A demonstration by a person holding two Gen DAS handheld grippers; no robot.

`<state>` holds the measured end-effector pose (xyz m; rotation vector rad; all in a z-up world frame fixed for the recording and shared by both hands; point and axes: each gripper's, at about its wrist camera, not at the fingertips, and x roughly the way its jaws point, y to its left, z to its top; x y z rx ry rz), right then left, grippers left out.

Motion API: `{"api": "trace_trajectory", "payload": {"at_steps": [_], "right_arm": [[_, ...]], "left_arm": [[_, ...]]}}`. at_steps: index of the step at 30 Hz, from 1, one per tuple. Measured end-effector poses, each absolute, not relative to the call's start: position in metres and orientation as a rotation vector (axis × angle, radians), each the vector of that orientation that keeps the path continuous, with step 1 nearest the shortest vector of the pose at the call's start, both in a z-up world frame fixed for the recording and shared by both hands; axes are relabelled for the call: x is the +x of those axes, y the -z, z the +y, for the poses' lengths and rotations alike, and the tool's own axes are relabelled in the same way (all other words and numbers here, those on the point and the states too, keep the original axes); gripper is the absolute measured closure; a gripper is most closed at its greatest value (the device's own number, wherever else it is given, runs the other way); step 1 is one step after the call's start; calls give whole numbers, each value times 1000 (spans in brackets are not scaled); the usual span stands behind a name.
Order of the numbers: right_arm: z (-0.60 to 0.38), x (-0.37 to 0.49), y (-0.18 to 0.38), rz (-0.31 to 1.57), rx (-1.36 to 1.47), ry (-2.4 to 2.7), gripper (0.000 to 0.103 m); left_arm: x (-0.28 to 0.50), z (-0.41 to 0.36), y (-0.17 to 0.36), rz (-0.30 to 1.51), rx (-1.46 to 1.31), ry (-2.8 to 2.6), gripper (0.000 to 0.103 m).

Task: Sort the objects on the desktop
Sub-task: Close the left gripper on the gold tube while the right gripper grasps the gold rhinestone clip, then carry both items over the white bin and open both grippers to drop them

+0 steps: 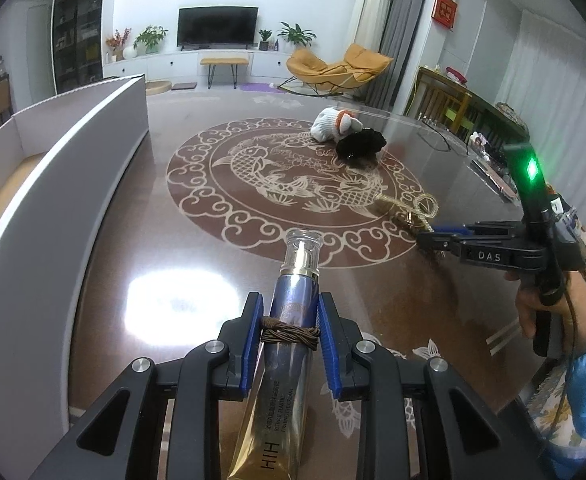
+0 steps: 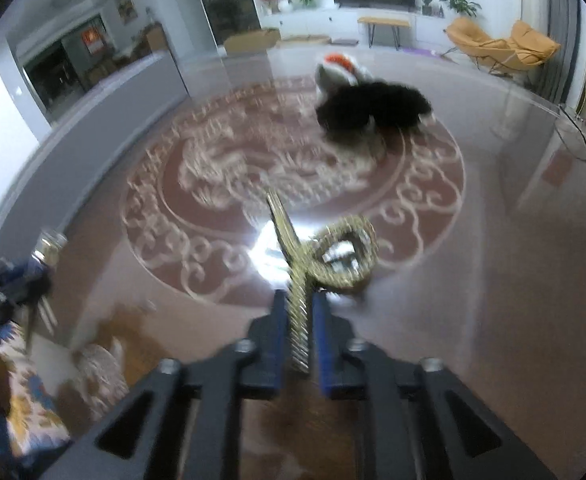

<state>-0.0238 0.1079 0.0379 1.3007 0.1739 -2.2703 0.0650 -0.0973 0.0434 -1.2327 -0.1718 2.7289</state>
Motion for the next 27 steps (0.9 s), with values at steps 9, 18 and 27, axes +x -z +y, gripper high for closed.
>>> {"api": "trace_trajectory", "payload": {"at_steps": [9, 18, 27], "right_arm": [[93, -51, -45, 238, 1237, 2361, 55], [91, -27, -87, 100, 1191, 2326, 56], [-77, 10, -183, -19, 963, 1995, 56]], "left_arm": [[71, -106, -52, -232, -1238, -2721, 76], [85, -146, -105, -392, -1117, -2742, 76], [127, -276, -146, -458, -1112, -3004, 76]]}}
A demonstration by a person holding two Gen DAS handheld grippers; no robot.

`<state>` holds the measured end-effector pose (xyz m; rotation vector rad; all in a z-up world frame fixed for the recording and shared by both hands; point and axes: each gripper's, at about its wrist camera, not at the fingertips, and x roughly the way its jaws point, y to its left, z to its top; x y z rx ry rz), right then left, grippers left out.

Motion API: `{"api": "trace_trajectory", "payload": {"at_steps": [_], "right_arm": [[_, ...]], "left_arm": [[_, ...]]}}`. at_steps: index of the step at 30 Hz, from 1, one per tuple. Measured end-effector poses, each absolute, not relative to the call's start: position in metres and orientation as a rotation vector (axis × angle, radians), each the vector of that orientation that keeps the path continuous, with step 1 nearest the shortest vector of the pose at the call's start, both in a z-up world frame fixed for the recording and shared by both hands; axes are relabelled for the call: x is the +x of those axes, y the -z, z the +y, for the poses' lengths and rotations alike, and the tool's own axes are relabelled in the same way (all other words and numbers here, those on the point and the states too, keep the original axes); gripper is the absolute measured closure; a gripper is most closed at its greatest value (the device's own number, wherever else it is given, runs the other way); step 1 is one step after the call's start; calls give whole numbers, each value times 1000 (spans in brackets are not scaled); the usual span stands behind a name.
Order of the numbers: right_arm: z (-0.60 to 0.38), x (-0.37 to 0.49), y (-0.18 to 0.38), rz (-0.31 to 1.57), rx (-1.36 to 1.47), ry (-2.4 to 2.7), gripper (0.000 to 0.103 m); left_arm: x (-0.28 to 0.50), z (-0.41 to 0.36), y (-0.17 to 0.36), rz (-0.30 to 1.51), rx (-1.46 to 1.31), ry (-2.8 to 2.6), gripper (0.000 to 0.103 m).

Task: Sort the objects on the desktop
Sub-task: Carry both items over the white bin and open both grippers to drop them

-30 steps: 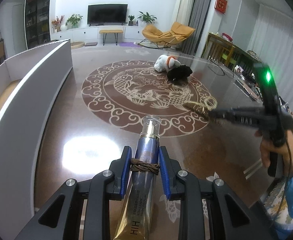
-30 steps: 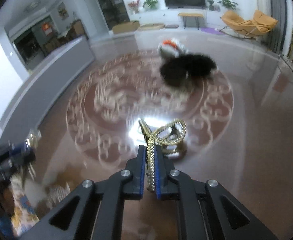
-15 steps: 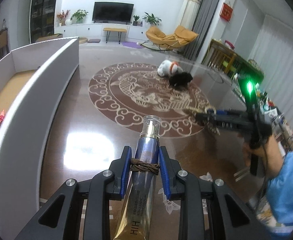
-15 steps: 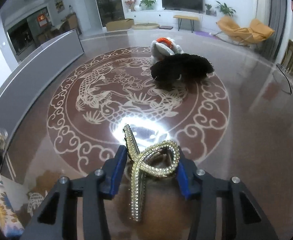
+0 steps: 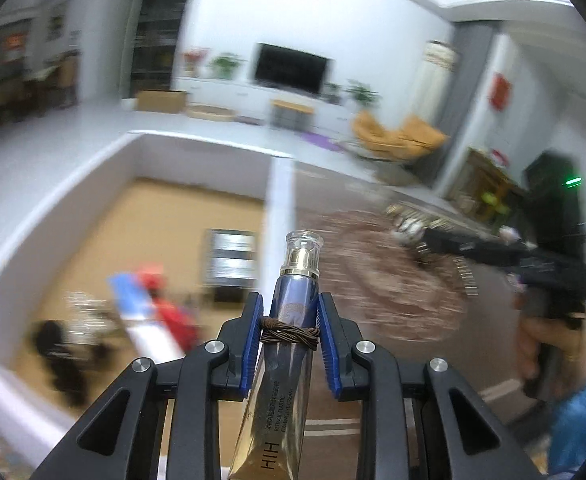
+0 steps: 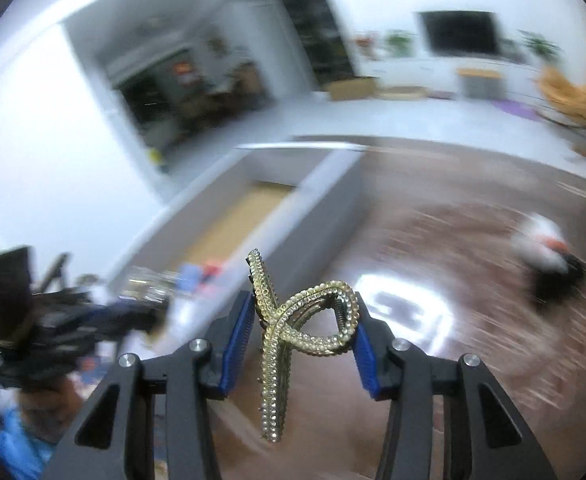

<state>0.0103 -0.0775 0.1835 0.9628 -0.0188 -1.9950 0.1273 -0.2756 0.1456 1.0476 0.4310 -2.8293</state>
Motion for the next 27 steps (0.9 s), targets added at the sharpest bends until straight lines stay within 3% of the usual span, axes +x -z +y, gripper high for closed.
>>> {"api": "trace_trajectory", "payload": {"at_steps": [5, 13, 15, 16, 18, 19, 20, 27], "right_arm": [[-198, 39, -184, 51, 943, 1818, 56], [-300, 96, -112, 318, 1069, 1660, 55], [-310, 106, -98, 410, 1074, 1683, 49], [-313, 114, -97, 460, 1033, 1699, 29], [-311, 120, -100, 466, 1008, 1687, 11], [-306, 125, -106, 456, 968, 1700, 10], [-302, 123, -110, 456, 941, 1715, 10], [-224, 114, -135, 373, 779, 1893, 0]], "left_arm": [[124, -365, -120, 490, 1131, 2607, 76], [100, -421, -73, 520, 1332, 2409, 74], [98, -426, -61, 523, 1374, 2359, 66], [98, -428, -57, 526, 1381, 2341, 54], [104, -425, -63, 519, 1329, 2349, 32], [108, -423, -67, 511, 1289, 2356, 18], [114, -421, -73, 495, 1229, 2361, 11], [137, -409, -88, 510, 1052, 2355, 10]]}}
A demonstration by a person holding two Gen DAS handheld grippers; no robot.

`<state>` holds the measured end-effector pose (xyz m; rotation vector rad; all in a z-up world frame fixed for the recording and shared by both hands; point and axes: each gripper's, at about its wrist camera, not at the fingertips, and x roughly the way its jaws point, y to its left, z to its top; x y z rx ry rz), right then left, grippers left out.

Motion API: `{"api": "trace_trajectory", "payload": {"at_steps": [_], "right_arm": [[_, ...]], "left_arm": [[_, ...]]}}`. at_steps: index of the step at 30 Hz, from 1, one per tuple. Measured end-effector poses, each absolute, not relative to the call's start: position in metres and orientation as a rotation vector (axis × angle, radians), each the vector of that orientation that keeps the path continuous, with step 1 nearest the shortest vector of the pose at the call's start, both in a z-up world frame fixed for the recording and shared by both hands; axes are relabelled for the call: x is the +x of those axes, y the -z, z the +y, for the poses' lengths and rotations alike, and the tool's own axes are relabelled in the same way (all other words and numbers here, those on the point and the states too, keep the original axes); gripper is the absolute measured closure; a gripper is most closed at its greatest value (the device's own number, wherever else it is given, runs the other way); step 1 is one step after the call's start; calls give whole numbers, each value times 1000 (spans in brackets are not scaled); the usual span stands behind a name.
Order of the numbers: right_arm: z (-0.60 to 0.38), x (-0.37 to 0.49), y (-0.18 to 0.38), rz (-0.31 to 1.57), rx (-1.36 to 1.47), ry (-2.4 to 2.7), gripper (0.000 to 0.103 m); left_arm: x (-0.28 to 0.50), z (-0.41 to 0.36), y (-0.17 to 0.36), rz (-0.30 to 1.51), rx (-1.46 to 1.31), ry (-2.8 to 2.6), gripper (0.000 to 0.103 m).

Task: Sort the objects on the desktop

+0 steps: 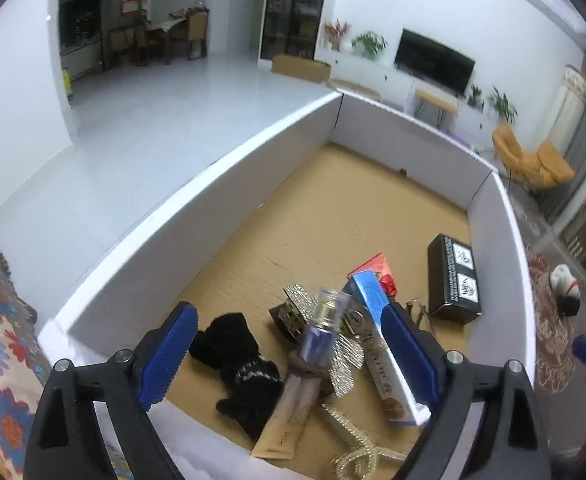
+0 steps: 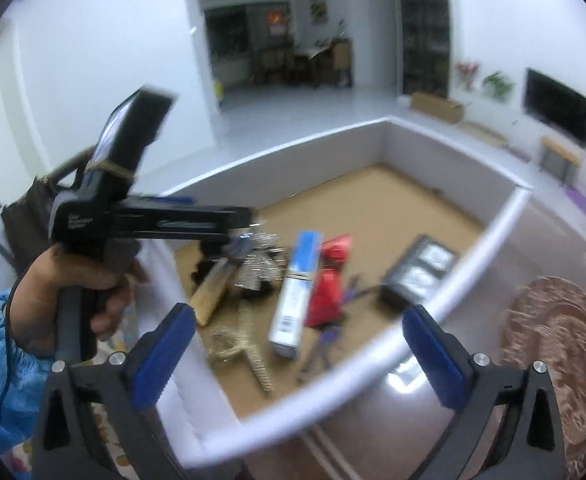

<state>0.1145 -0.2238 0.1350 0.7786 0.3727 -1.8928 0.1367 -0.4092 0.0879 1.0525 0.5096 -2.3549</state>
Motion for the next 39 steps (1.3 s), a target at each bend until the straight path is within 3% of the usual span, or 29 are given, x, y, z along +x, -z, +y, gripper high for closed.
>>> {"api": "trace_trajectory", "payload": {"at_steps": [5, 13, 16, 25, 39], "right_arm": [[-154, 89, -132, 328, 789, 2061, 0], [41, 9, -53, 258, 1112, 2441, 0], [98, -10, -46, 200, 1200, 2542, 0], [161, -23, -32, 114, 1319, 2618, 0], [150, -21, -28, 165, 1340, 2624, 0]], "left_arm": [[142, -368, -104, 450, 978, 2416, 10], [115, -238, -151, 299, 953, 2700, 9], [93, -177, -151, 248, 1022, 2822, 3], [2, -57, -48, -28, 1313, 2808, 2], [-39, -46, 3, -47, 1402, 2741, 2]]}}
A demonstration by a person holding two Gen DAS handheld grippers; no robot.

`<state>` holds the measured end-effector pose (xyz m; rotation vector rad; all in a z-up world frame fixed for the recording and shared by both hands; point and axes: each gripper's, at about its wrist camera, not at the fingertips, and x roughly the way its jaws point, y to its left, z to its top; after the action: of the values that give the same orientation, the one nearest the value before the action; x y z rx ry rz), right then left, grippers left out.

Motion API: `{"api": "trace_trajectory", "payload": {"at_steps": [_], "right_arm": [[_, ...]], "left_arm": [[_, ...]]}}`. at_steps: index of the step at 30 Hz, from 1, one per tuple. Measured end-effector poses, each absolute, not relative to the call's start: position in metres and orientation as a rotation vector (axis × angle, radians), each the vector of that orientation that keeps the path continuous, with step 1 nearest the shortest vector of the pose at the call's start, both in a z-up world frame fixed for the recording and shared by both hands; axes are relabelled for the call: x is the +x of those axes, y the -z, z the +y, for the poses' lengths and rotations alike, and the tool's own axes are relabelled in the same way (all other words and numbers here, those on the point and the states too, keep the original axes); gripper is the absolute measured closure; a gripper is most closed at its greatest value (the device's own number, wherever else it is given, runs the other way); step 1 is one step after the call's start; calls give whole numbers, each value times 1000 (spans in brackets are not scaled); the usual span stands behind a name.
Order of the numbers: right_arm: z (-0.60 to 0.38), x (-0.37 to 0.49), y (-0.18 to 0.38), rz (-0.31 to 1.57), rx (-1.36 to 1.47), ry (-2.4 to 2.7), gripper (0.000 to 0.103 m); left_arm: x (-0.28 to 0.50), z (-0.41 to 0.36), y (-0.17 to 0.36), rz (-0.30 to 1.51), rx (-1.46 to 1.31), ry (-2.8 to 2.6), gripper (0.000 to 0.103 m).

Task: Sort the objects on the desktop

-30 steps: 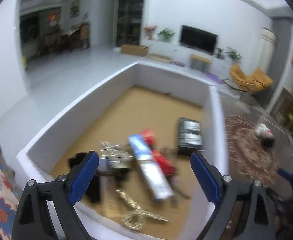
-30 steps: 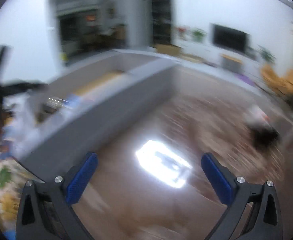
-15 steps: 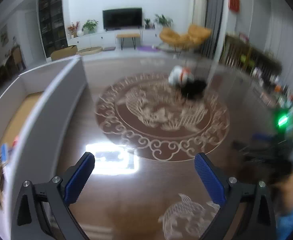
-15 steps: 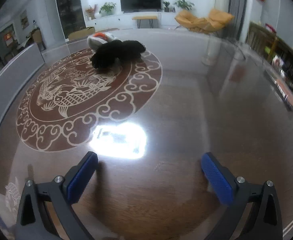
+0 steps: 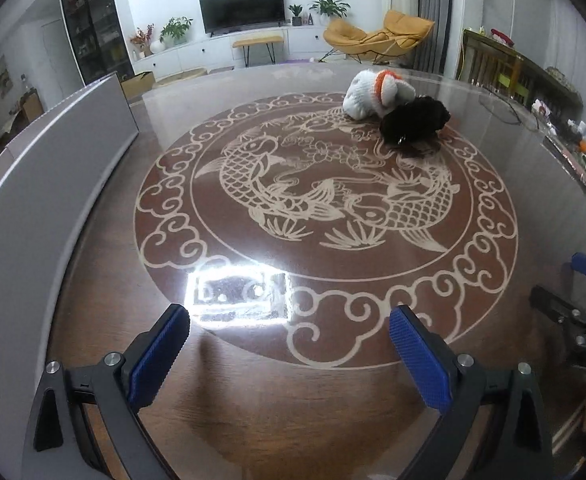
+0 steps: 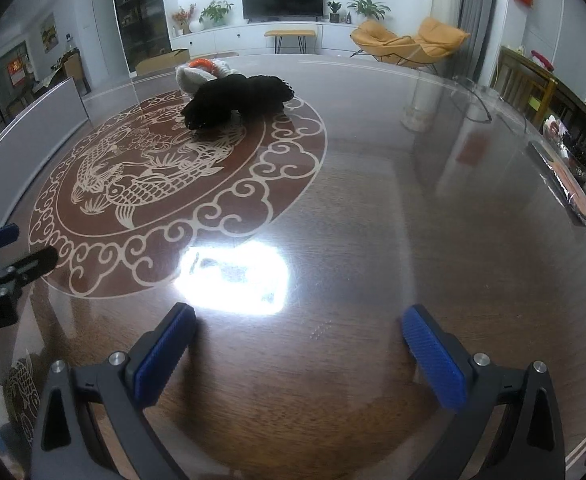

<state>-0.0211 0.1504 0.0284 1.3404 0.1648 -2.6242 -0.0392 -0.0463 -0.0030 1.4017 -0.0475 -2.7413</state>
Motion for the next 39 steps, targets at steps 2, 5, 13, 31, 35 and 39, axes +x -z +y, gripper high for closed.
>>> {"api": "trace_trajectory", "payload": {"at_steps": [2, 5, 13, 31, 35, 39], "right_arm": [[150, -22, -28, 165, 1341, 2624, 0], [150, -22, -28, 166, 1341, 2624, 0], [143, -84, -43, -61, 1329, 2525, 0], [79, -182, -53, 153, 1241, 2483, 60], [98, -154, -54, 160, 1224, 2422, 63], [125, -110, -53, 94, 1244, 2343, 62]], "left_arm": [[-40, -47, 7, -38, 1412, 2739, 1], [-41, -52, 9, 11, 1419, 2749, 2], [-39, -53, 10, 16, 1428, 2776, 0], [-39, -54, 9, 22, 1427, 2778, 0], [-39, -54, 9, 22, 1429, 2780, 0], [-44, -56, 6, 63, 1472, 2790, 0]]}}
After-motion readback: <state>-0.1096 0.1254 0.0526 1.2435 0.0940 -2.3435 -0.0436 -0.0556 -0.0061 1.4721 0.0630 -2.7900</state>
